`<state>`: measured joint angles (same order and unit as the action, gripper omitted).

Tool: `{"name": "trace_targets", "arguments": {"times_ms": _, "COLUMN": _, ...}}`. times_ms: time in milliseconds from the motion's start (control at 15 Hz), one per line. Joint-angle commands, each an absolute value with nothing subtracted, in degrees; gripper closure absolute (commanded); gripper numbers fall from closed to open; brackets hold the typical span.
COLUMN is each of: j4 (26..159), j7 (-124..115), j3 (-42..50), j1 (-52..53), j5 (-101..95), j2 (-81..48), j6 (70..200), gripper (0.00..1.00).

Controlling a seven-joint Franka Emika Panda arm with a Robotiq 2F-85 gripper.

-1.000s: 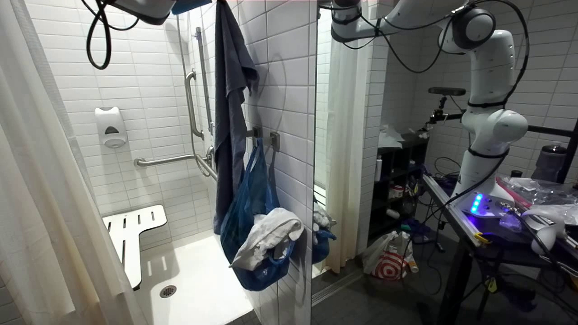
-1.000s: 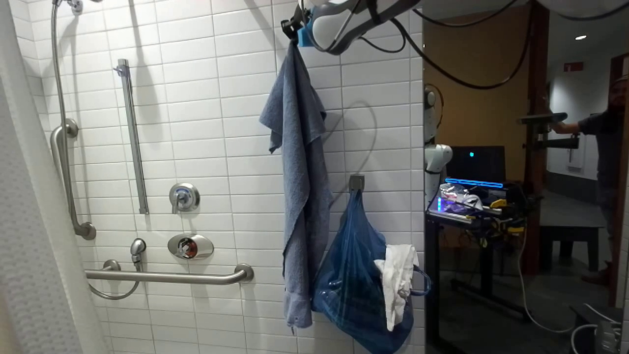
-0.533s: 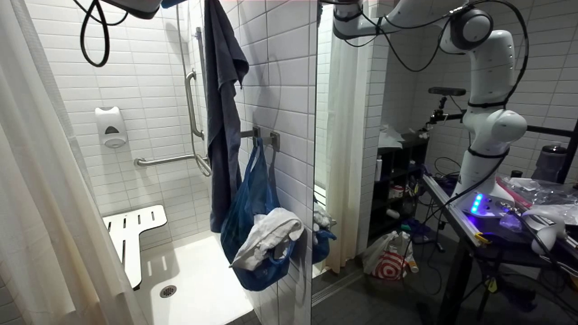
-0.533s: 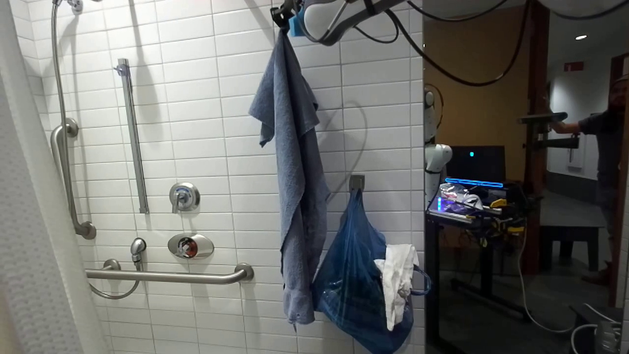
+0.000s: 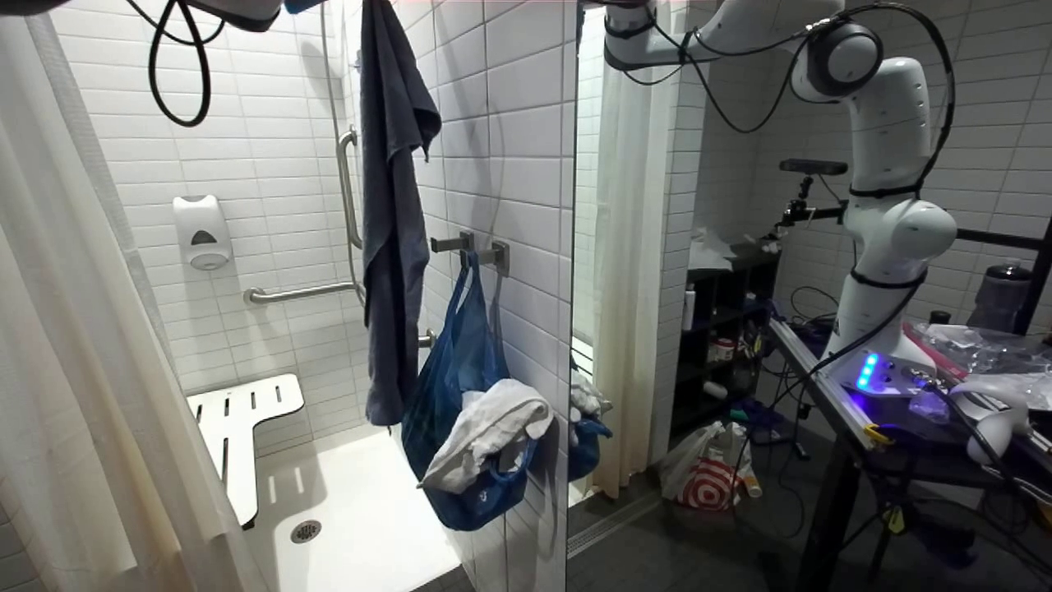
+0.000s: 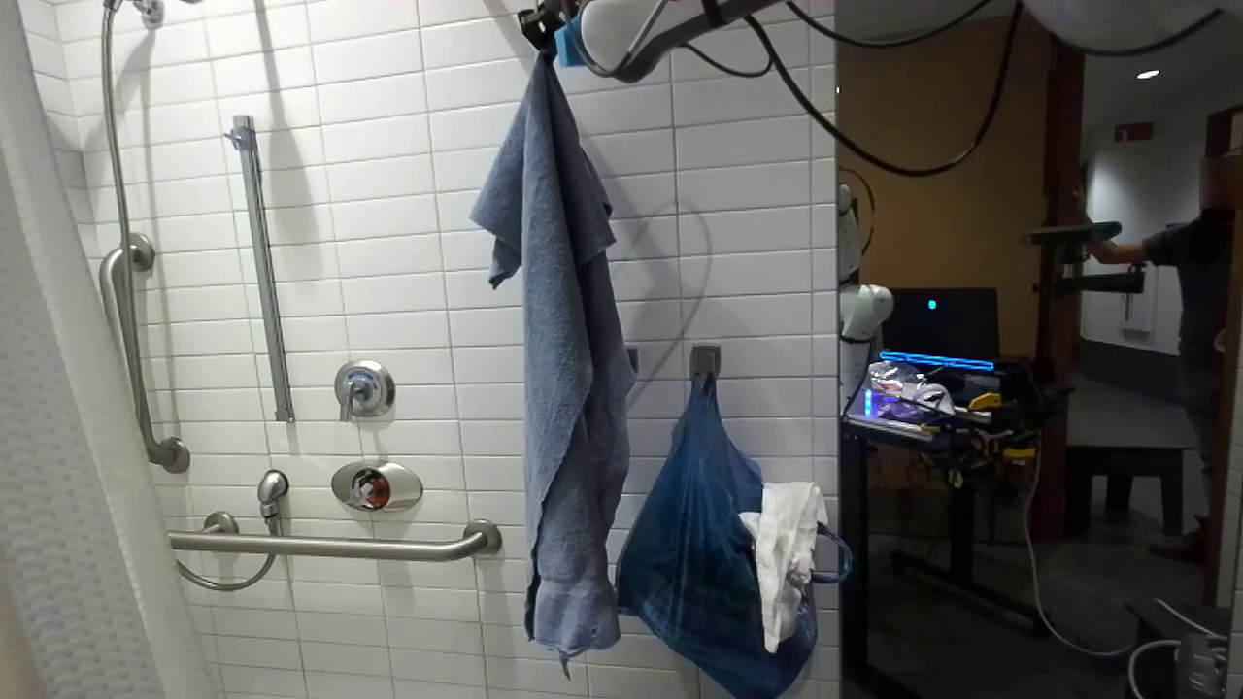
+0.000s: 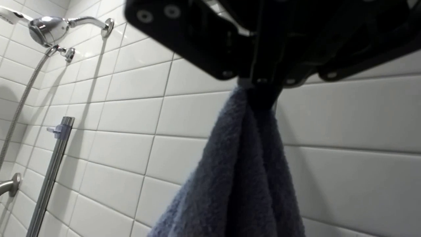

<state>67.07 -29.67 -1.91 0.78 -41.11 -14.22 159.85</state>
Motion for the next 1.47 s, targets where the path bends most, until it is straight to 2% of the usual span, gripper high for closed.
{"name": "trace_targets", "arguments": {"times_ms": 0, "j4": 59.51, "j7": -27.66, "j3": -2.09, "j1": 1.8, "j5": -41.26, "j2": -18.5, "j6": 155.86, "gripper": 1.0}}
{"name": "trace_targets", "arguments": {"times_ms": 800, "j4": 46.54, "j7": -23.45, "j3": -2.43, "j1": 3.33, "j5": -40.56, "j2": -27.1, "j6": 148.44, "gripper": 1.0}}
{"name": "trace_targets", "arguments": {"times_ms": 1400, "j4": 47.26, "j7": -24.13, "j3": -1.99, "j1": 0.38, "j5": -39.31, "j2": -29.02, "j6": 148.17, "gripper": 1.0}}
